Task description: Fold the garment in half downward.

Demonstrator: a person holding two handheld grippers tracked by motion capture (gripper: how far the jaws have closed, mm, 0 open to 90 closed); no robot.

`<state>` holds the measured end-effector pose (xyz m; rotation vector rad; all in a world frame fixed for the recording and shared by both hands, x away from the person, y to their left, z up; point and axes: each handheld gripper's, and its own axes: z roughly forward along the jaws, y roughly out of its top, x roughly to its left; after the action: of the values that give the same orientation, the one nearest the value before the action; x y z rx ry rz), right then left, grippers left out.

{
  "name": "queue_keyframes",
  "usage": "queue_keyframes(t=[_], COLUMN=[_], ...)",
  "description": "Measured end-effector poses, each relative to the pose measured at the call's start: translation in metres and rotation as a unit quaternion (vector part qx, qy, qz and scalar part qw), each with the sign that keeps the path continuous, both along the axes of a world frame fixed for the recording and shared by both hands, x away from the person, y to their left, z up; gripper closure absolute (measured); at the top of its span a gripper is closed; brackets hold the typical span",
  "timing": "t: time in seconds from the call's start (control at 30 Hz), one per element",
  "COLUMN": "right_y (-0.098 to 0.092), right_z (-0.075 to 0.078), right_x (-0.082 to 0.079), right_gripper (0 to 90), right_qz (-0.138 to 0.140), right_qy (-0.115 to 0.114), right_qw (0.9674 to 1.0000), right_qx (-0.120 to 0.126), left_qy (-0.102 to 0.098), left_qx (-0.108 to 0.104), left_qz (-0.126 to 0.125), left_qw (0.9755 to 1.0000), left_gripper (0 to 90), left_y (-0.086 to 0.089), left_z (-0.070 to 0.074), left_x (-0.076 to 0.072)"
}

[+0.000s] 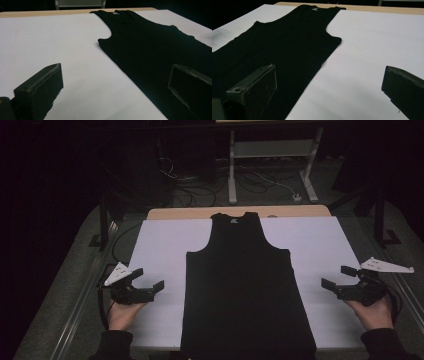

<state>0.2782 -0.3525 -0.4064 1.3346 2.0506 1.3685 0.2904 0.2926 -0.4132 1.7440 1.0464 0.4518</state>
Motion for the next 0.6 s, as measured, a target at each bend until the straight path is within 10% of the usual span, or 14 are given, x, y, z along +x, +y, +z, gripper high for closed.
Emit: queue_keyframes(t=[0.6], right_y=[0.0025], right_z=[0.0080], right_x=[0.0034], right_gripper=[0.0], right_qz=[0.005], right_qy=[0.002], right_qw=[1.0000], right_qx=[0.007], left_qy=[0.021], left_qx=[0.004], left_qz=[-0.009], left_qw=[0.9997], left_gripper=[0.0], left_y=[-0.0071], left_z=[0.0067], left_x=[0.0026])
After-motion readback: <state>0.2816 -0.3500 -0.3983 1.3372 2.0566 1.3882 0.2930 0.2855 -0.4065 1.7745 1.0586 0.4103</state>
